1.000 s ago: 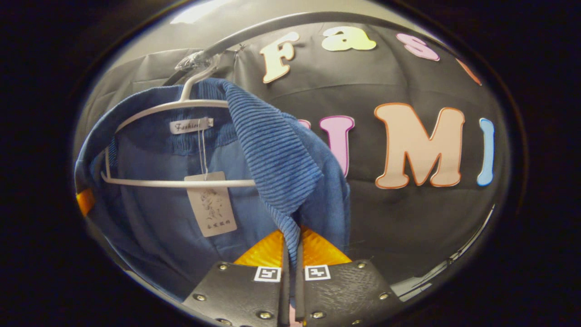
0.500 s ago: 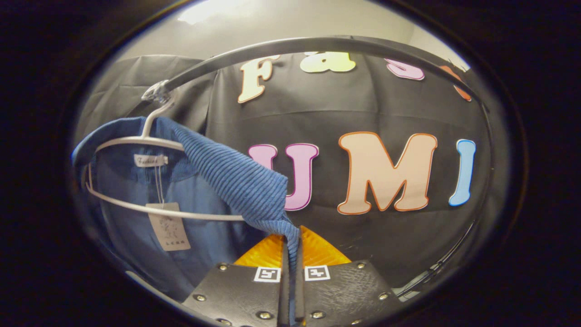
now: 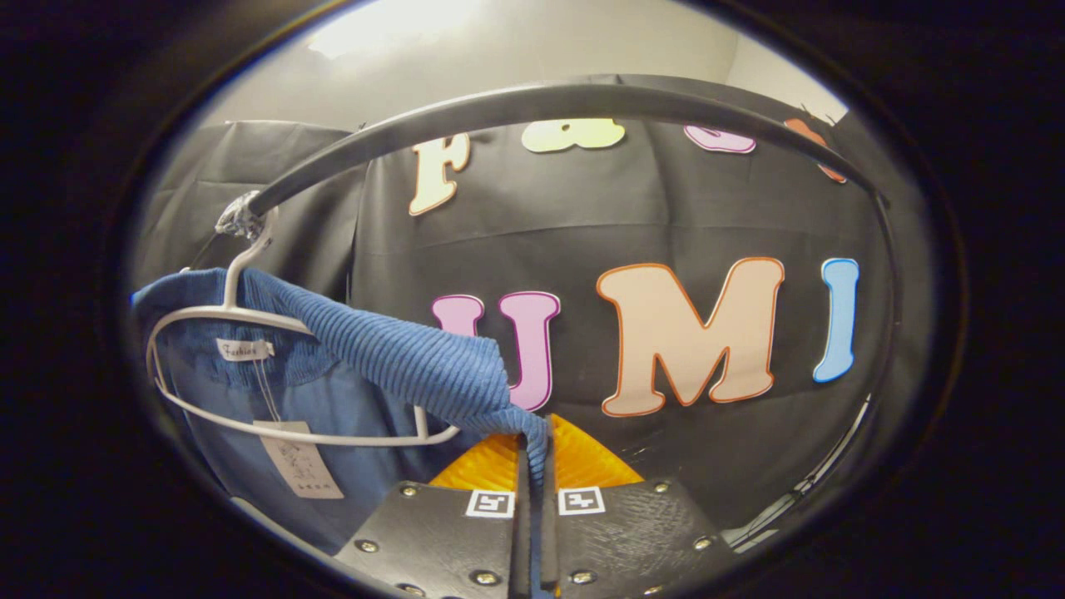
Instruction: Grasp the clothes on the hanger with both hands and then place them into the laundry hamper below.
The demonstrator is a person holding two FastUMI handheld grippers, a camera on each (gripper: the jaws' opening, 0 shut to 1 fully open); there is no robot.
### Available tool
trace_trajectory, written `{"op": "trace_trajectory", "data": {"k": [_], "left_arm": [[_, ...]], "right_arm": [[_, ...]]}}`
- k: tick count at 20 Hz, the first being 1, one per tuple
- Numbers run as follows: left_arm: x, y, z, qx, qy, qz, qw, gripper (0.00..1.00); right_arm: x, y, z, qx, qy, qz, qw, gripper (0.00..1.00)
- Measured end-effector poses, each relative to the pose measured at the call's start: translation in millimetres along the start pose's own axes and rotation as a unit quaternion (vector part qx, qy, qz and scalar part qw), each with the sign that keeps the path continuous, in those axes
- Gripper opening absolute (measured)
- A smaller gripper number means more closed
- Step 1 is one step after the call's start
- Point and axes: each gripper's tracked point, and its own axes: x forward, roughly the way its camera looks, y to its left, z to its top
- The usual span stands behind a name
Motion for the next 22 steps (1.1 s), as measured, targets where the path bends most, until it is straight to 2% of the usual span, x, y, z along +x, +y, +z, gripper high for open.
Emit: {"op": "trace_trajectory", "data": {"k": [1,7,13,14,22], "left_arm": [[4,2,1,0.006,-0.002,0.000,1.000,0.00],[21,13,-1,0.005,-0.001,-0.010,1.000,0.01],[28,17,-2,0.037,-0.012,-0.020,0.999,0.01],[29,17,-4,0.037,-0.011,-0.021,0.999,0.01],[39,15,-40,0.021,0.003,-0.046,0.999,0.01]], "right_arm": [[2,-1,2,0.002,-0.001,-0.001,1.000,0.05],[11,-3,11,0.013,-0.013,-0.004,1.000,0.05],[22,4,1,0.013,-0.002,0.002,1.000,0.07],[24,3,2,0.015,-0.005,0.001,1.000,0.05],[40,-3,12,0.000,-0.031,-0.019,0.999,0.05]]}}
